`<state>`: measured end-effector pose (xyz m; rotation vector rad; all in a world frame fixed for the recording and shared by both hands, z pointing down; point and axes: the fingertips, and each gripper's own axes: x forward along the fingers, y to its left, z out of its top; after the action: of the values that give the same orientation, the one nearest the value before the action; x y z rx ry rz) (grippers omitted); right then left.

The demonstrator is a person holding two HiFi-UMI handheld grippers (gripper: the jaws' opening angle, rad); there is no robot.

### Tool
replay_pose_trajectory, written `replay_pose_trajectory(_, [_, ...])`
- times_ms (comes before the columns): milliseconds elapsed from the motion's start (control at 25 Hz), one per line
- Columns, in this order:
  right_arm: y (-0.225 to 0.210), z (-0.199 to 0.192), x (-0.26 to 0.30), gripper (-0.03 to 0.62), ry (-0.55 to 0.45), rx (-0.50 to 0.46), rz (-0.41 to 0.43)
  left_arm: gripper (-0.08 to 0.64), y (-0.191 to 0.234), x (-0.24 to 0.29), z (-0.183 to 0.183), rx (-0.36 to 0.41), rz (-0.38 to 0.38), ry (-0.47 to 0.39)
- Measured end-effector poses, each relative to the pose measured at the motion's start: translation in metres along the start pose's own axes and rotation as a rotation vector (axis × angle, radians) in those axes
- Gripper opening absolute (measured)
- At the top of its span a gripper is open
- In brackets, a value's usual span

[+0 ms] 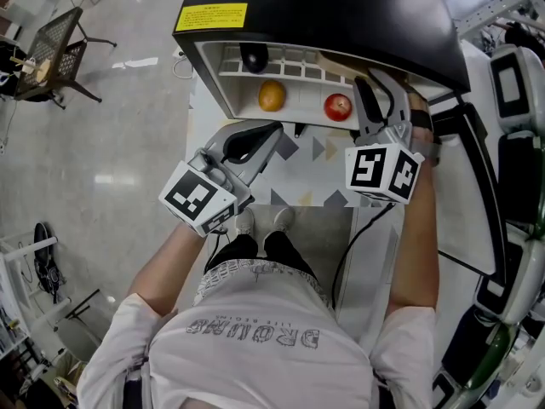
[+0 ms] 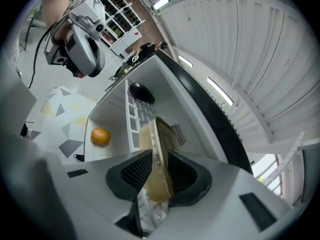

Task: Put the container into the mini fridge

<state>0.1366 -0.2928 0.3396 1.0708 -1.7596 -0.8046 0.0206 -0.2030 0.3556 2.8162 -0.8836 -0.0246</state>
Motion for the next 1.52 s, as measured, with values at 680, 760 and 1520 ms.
replay_pose_trajectory(680, [0.002, -0.001, -0.028, 0.089, -0.022, 0.157, -0.034, 0.008, -0.010, -0.013, 0.009, 0.026, -0.032, 0.002])
replay_pose_trajectory(760, [0.002, 0.001, -0.036, 0.072, -0.031, 0.193, -0.046, 0.008, -0.014, -0.016, 0.012, 0.033, -0.039, 0.000])
replay_pose_trajectory(1520, [0.023, 0.039, -0.114, 0.011, -0.121, 0.424, -0.093, 0.008, -0.047, -0.054, 0.030, 0.103, -0.078, -0.002])
